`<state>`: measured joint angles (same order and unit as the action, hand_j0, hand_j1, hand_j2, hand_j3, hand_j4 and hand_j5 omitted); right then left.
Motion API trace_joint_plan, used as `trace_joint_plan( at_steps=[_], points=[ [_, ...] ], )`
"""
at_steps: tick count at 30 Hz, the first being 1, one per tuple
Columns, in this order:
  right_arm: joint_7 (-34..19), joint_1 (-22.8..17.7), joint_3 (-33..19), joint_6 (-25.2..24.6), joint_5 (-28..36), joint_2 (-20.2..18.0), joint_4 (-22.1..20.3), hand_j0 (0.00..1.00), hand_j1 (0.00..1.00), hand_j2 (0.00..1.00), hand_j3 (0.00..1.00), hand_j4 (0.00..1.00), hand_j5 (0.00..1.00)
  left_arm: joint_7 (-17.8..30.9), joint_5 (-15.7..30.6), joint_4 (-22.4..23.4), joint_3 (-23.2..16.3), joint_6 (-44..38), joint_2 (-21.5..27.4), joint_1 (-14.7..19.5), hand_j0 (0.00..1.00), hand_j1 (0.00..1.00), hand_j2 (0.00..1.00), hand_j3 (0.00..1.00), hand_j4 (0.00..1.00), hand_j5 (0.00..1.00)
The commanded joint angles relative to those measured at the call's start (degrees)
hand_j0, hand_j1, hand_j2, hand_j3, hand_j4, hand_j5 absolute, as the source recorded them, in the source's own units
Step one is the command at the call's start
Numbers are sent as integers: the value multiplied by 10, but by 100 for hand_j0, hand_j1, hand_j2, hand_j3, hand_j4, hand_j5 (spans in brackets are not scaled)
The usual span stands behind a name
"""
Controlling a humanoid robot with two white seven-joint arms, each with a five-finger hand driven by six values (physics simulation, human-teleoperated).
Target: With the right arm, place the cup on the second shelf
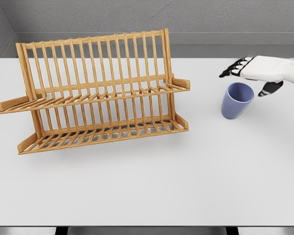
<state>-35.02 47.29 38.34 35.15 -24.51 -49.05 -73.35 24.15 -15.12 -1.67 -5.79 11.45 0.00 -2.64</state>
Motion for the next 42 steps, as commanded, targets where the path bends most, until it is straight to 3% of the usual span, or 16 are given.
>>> trace_joint_plan(
  at_steps=[1, 29, 30, 31, 32, 42],
  points=[
    [0, 0, 4, -2, 2, 3, 6, 100, 100, 100, 100, 100, 100, 0, 0, 0, 0, 0, 0, 0, 100, 100, 100, 100, 100, 100],
    [0, -1, 35, -2, 2, 22, 44, 100, 100, 100, 100, 100, 100, 0, 0, 0, 0, 1, 0, 0, 100, 100, 100, 100, 100, 100],
    [0, -1, 35, -2, 2, 22, 44, 94, 94, 94, 94, 94, 94, 0, 0, 0, 0, 0, 0, 0, 100, 100, 100, 100, 100, 100],
    [0, -2, 35, -2, 2, 22, 43, 78, 78, 78, 78, 78, 78, 0, 0, 0, 0, 0, 0, 0, 100, 100, 100, 100, 100, 100],
    [0, -2, 35, -2, 2, 22, 42, 76, 76, 76, 76, 76, 76, 0, 0, 0, 0, 0, 0, 0, 100, 100, 100, 100, 100, 100],
    [0, 1, 32, -2, 2, 21, 38, 72, 72, 72, 72, 72, 72, 0, 0, 0, 0, 0, 0, 0, 100, 100, 100, 100, 100, 100]
  ],
)
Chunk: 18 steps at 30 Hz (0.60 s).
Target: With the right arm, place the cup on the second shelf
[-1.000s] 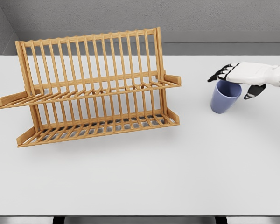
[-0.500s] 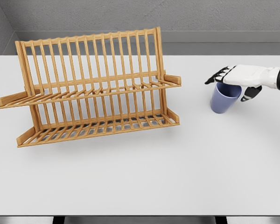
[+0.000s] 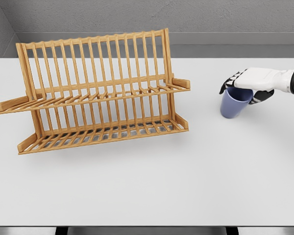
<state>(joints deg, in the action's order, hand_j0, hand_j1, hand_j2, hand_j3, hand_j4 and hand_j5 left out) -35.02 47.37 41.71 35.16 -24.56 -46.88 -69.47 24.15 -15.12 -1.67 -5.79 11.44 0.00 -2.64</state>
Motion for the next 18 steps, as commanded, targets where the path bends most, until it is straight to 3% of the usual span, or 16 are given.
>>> trace_joint_plan(
  at_steps=[1, 18],
  points=[
    [0, 0, -4, -2, 3, -1, 0, 72, 72, 72, 72, 72, 72, 0, 0, 0, 0, 0, 0, 0, 100, 100, 100, 100, 100, 100],
    [0, 22, -61, -2, 6, -5, -1, 72, 72, 72, 72, 72, 72, 0, 0, 0, 0, 0, 0, 0, 100, 100, 100, 100, 100, 100]
  ],
)
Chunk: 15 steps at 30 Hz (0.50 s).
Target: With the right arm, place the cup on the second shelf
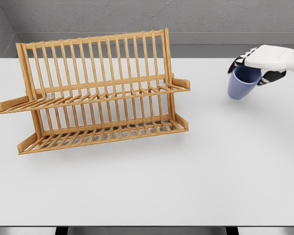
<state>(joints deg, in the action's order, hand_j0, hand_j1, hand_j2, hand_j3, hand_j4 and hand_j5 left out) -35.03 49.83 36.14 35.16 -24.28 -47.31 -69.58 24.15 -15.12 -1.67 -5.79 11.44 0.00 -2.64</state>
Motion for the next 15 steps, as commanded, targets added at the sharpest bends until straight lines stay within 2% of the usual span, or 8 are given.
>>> trace_joint_plan(
  at_steps=[1, 4, 15],
  points=[
    [0, 1, -6, -2, 3, -1, 0, 72, 72, 72, 72, 72, 72, 0, 0, 0, 0, 0, 0, 0, 100, 100, 100, 100, 100, 100],
    [0, 2, -35, -2, 4, 0, -3, 72, 72, 72, 72, 72, 72, 0, 0, 0, 0, 0, 0, 0, 100, 100, 100, 100, 100, 100],
    [0, 8, -56, -2, 4, -2, -44, 72, 72, 72, 72, 72, 72, 0, 0, 0, 0, 1, 0, 0, 100, 100, 100, 100, 100, 100]
  ],
)
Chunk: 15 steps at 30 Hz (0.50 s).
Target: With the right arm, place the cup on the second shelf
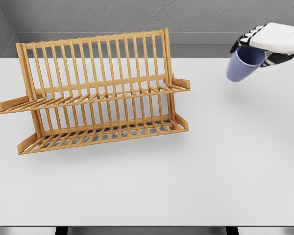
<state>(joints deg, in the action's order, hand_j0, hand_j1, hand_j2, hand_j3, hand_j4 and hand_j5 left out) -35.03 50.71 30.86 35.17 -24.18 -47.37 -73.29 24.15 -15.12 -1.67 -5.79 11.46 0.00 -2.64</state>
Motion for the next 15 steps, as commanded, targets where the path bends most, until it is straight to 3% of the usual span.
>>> trace_joint_plan(
  at_steps=[1, 10, 15],
  points=[
    [0, 2, -5, -2, 3, -1, -7, 72, 72, 72, 72, 72, 72, 0, 0, 0, 0, 1, 0, 0, 100, 100, 100, 100, 100, 100],
    [0, 4, -41, -2, 4, -3, -59, 68, 68, 68, 68, 68, 68, 0, 0, 0, 0, 1, 0, 0, 100, 100, 100, 100, 100, 100],
    [0, 4, -47, -2, 5, -2, -115, 69, 69, 69, 69, 69, 69, 0, 0, 0, 0, 0, 0, 0, 100, 100, 100, 100, 100, 100]
  ],
)
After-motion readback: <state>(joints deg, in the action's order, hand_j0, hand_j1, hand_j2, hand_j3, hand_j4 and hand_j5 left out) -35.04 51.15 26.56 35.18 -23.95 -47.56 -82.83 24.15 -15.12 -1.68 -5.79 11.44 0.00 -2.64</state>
